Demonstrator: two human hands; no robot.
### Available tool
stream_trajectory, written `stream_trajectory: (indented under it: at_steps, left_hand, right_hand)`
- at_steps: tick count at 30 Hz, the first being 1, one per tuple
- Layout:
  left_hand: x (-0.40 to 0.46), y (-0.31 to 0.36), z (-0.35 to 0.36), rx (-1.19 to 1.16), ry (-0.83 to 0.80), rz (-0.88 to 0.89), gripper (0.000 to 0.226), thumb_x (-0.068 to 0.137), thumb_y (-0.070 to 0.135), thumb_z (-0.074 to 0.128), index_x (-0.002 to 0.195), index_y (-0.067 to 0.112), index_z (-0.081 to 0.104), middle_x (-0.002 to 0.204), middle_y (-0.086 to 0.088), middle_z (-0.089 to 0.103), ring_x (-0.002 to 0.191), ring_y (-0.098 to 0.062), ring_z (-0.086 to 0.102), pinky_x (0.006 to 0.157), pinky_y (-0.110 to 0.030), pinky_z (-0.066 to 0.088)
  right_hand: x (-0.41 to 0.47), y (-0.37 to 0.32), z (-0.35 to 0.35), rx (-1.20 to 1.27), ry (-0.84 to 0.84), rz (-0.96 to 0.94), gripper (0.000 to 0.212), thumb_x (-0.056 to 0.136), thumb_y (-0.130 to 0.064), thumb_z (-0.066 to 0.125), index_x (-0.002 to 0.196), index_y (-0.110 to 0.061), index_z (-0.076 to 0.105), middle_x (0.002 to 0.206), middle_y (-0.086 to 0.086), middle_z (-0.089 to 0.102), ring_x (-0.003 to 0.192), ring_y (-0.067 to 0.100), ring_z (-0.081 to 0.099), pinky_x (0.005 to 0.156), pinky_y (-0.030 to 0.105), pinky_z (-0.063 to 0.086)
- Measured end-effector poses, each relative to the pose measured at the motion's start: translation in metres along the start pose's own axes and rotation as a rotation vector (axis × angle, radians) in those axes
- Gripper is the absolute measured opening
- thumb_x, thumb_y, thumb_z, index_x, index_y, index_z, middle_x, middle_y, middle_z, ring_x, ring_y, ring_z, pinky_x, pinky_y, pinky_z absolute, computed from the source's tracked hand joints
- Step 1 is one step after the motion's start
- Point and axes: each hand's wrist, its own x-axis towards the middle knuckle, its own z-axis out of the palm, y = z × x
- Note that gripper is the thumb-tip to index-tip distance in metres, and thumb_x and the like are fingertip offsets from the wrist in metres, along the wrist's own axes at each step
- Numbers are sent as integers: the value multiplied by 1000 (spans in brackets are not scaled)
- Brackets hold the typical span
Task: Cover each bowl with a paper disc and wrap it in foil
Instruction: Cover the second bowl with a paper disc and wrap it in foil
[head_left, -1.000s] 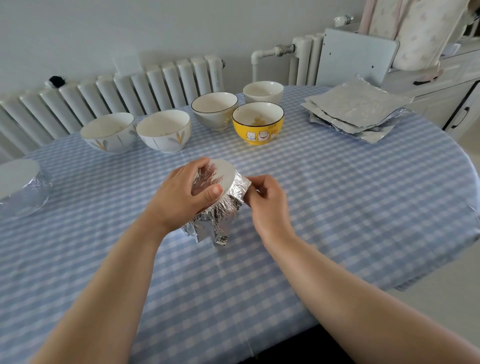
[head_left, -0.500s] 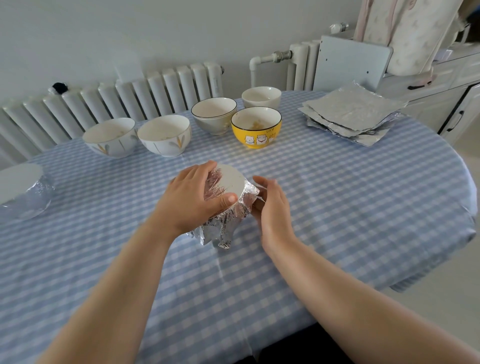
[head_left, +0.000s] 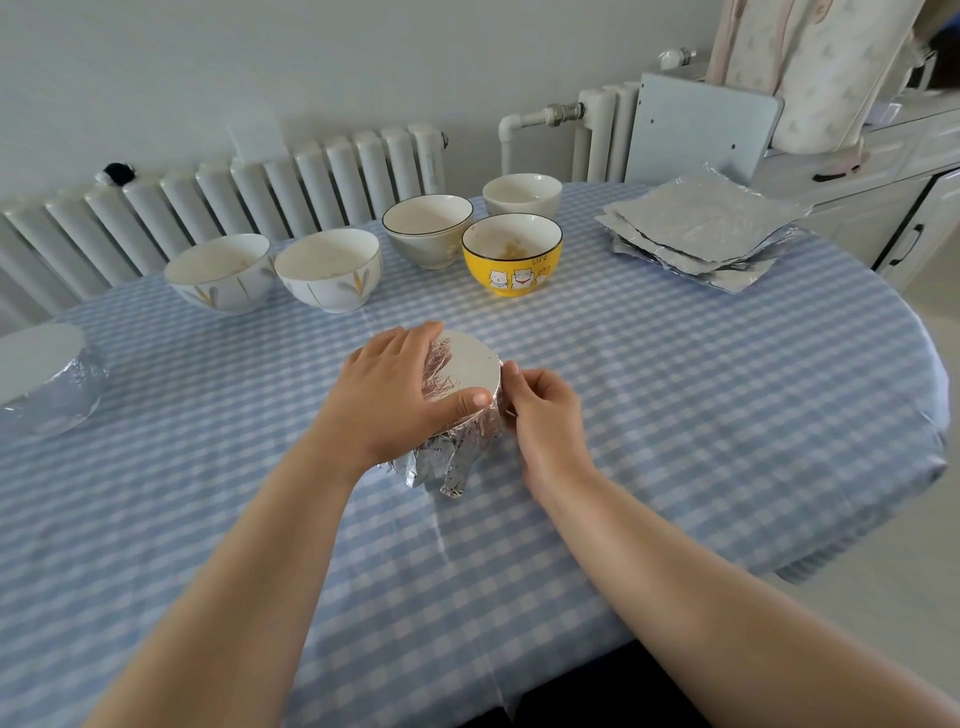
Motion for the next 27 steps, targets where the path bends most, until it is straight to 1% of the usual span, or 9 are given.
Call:
stream_trajectory:
  at_steps: [5,8,9,11,16,19,21,24,27]
  left_hand:
    - [-1,-1,1,17,-1,8,123,55,100,19,151,24,29,151,3,41,142,-18,29,115,-41,21]
    - [0,-1,1,20,-3,6,127,52,103,14,150,25,29,150,4,41,142,-18,29,115,-41,21]
    - [0,-1,1,21,-5,4,125,53,102,15,151,25,28,150,4,41,142,-18,29,115,-41,21]
    - [0,0,2,27,-6,2,119,57,98,19,151,25,27,151,4,40,143,-18,28,115,-40,20]
    - [0,0,2,29,-2,3,115,60,95,22,152,25,26,151,5,39,143,-17,27,115,-40,19]
    - [0,0,2,37,1,7,115,60,95,21,152,25,26,151,4,39,143,-17,26,115,-40,19]
    - [0,0,3,44,4,10,115,61,95,20,152,26,26,152,4,39,143,-18,27,115,-40,19]
    - [0,-1,3,36,12,9,116,60,95,20,152,25,26,152,3,38,143,-19,28,115,-41,20]
    - [0,-1,3,34,19,8,117,59,96,20,152,25,26,152,3,39,142,-19,29,115,-42,21]
  right_hand:
    - [-2,-2,0,-19,19,-37,23,94,-27,66,76,-14,61,61,-6,58,55,6,52,62,28,45]
    - [-4,-3,-1,64,-4,-15,13,94,-23,66,85,-14,66,63,-7,62,56,4,56,60,24,49]
    - [-4,-4,-1,67,-18,-3,13,95,-24,65,87,-14,68,62,-7,63,57,5,57,61,25,49]
    - [-3,-4,-1,22,-37,12,20,94,-30,65,82,-14,69,59,-9,62,57,6,56,62,26,48]
    - [-5,-7,-2,-74,-13,-1,36,95,-36,63,67,-14,57,48,-14,54,46,0,47,58,23,42]
    - [-6,-8,-1,-99,-1,-12,37,96,-36,61,66,-16,53,45,-15,52,44,-1,45,58,24,40]
    - [-6,-9,0,-117,1,-7,37,97,-35,60,67,-16,50,44,-16,51,42,-2,43,56,21,39]
    - [-5,-10,1,-130,1,3,34,97,-33,60,69,-16,49,46,-15,50,41,-1,41,53,19,36]
    - [-5,-10,1,-164,12,10,31,97,-34,59,72,-17,52,55,-11,54,48,1,45,56,21,38]
